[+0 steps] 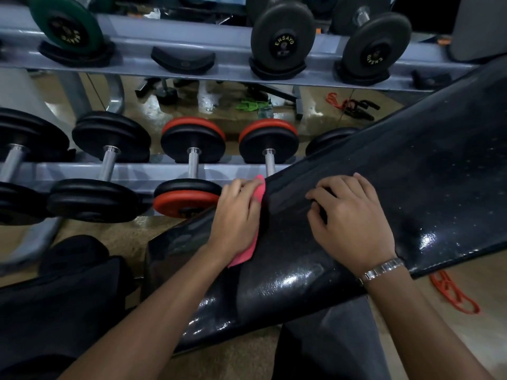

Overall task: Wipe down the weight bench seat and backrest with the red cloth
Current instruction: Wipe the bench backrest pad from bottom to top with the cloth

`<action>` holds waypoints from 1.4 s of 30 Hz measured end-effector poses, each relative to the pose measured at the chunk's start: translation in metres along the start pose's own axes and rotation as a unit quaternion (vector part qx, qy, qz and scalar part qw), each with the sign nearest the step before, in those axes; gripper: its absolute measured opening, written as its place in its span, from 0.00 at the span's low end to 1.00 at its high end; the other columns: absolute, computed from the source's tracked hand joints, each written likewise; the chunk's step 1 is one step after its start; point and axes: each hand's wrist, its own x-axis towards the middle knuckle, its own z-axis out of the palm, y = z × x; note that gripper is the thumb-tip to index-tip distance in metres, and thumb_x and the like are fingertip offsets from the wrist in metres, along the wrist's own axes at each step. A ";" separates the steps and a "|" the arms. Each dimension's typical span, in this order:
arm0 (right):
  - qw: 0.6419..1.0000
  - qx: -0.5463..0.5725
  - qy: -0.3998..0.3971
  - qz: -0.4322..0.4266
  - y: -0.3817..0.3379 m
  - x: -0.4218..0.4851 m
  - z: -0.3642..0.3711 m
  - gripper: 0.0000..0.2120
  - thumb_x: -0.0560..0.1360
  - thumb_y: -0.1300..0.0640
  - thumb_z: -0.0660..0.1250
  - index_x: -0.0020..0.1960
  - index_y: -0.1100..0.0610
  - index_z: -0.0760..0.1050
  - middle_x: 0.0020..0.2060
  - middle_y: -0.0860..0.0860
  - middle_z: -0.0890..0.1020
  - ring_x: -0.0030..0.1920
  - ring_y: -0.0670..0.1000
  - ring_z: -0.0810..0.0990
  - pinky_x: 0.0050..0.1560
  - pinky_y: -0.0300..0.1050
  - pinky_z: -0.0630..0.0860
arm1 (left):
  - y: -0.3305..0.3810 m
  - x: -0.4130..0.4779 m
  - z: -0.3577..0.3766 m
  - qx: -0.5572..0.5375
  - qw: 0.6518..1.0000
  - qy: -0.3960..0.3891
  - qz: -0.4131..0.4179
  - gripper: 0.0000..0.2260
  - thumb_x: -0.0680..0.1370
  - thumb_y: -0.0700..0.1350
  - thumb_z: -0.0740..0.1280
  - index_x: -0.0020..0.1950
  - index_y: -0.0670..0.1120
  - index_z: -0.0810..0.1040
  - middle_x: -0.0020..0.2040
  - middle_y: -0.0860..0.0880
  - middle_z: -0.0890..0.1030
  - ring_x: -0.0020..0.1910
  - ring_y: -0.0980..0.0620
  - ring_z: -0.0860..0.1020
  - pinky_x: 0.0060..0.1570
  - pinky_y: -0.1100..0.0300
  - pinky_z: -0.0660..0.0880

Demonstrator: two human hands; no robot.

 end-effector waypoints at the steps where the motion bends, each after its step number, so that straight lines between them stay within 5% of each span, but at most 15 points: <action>1: 1.000 0.000 0.001 -0.002 0.000 0.000 0.001 0.09 0.76 0.56 0.67 0.53 0.53 0.83 0.53 0.51 0.81 0.57 0.55 0.78 0.73 0.61 0.66 | -0.005 -0.009 -0.005 -0.009 0.999 -0.007 0.041 0.18 0.84 0.45 0.56 0.72 0.47 0.75 0.58 0.50 0.75 0.56 0.50 0.71 0.62 0.58 0.67; 3: 1.000 0.000 0.003 -0.005 0.001 0.001 0.002 0.09 0.76 0.56 0.66 0.53 0.53 0.83 0.52 0.51 0.81 0.57 0.56 0.78 0.73 0.61 0.66 | -0.024 -0.010 -0.011 0.017 0.997 -0.028 0.063 0.19 0.83 0.44 0.55 0.72 0.46 0.75 0.58 0.48 0.75 0.57 0.50 0.71 0.62 0.57 0.67; 7: 1.000 0.000 0.001 -0.001 0.000 0.000 0.001 0.09 0.76 0.56 0.66 0.53 0.53 0.83 0.52 0.51 0.81 0.57 0.56 0.78 0.73 0.61 0.66 | -0.035 0.031 0.003 0.116 0.984 -0.059 -0.125 0.22 0.81 0.50 0.50 0.61 0.45 0.81 0.55 0.44 0.80 0.57 0.43 0.74 0.61 0.49 0.68; 9: 1.000 -0.002 0.000 0.001 -0.001 0.000 0.000 0.09 0.75 0.56 0.67 0.53 0.53 0.83 0.52 0.51 0.81 0.57 0.55 0.78 0.73 0.60 0.66 | -0.015 0.039 0.013 0.103 0.982 -0.041 -0.156 0.19 0.82 0.48 0.52 0.59 0.44 0.81 0.55 0.42 0.79 0.57 0.41 0.74 0.61 0.48 0.68; 12: 1.000 -0.003 0.000 0.003 0.000 0.000 0.000 0.09 0.75 0.56 0.67 0.52 0.53 0.83 0.52 0.51 0.81 0.56 0.56 0.78 0.73 0.60 0.66 | 0.023 0.010 0.012 0.015 0.999 0.006 -0.032 0.14 0.84 0.43 0.58 0.67 0.44 0.77 0.55 0.46 0.75 0.57 0.47 0.72 0.61 0.56 0.69; 16: 1.000 0.014 -0.007 0.006 -0.001 0.001 -0.001 0.08 0.74 0.56 0.68 0.52 0.53 0.83 0.51 0.50 0.81 0.56 0.55 0.78 0.74 0.60 0.65 | 0.009 -0.020 -0.005 -0.010 0.995 -0.025 0.096 0.17 0.83 0.39 0.61 0.72 0.45 0.75 0.60 0.49 0.75 0.60 0.52 0.71 0.64 0.63 0.67; 21: 0.990 0.132 -0.036 0.024 0.008 0.007 -0.015 0.08 0.76 0.57 0.68 0.52 0.51 0.83 0.48 0.46 0.82 0.53 0.51 0.79 0.75 0.49 0.60 | 0.000 0.022 0.009 0.076 0.990 -0.013 -0.115 0.14 0.83 0.44 0.58 0.64 0.43 0.79 0.56 0.42 0.77 0.59 0.40 0.74 0.62 0.51 0.67; 23: 0.991 0.128 -0.022 0.020 0.015 0.010 -0.029 0.09 0.76 0.55 0.65 0.52 0.50 0.83 0.49 0.46 0.83 0.54 0.52 0.80 0.73 0.54 0.64 | 0.022 0.027 0.018 0.084 0.985 -0.010 -0.151 0.15 0.82 0.44 0.57 0.63 0.42 0.78 0.57 0.41 0.76 0.59 0.38 0.73 0.62 0.48 0.67; 26: 0.999 0.046 -0.002 0.028 0.036 0.012 -0.051 0.10 0.76 0.53 0.64 0.53 0.50 0.83 0.51 0.47 0.83 0.59 0.54 0.78 0.74 0.63 0.60 | 0.050 -0.005 0.011 0.053 0.999 -0.010 -0.007 0.19 0.80 0.45 0.57 0.70 0.43 0.75 0.57 0.44 0.75 0.56 0.44 0.73 0.61 0.53 0.69; 30: 0.998 -0.029 -0.012 0.062 0.076 0.006 -0.067 0.14 0.78 0.51 0.60 0.56 0.51 0.82 0.56 0.50 0.81 0.64 0.58 0.74 0.75 0.66 0.54 | 0.028 -0.029 -0.016 0.055 0.978 -0.110 0.166 0.23 0.81 0.44 0.57 0.76 0.43 0.68 0.64 0.47 0.72 0.59 0.46 0.72 0.65 0.53 0.70; 37: 0.997 -0.056 0.022 0.051 0.084 0.002 -0.057 0.13 0.78 0.53 0.61 0.54 0.55 0.82 0.54 0.54 0.81 0.59 0.61 0.77 0.70 0.61 0.65 | 0.053 0.031 0.023 0.076 0.984 -0.011 -0.163 0.15 0.81 0.44 0.56 0.63 0.41 0.76 0.58 0.40 0.74 0.58 0.38 0.73 0.62 0.44 0.69; 42: 0.997 -0.057 0.032 0.043 0.087 -0.001 -0.056 0.11 0.78 0.55 0.63 0.55 0.55 0.82 0.55 0.54 0.81 0.59 0.60 0.77 0.72 0.61 0.64 | 0.073 -0.023 0.012 0.026 0.997 -0.031 0.068 0.22 0.81 0.44 0.56 0.74 0.44 0.71 0.59 0.47 0.73 0.56 0.48 0.72 0.60 0.56 0.71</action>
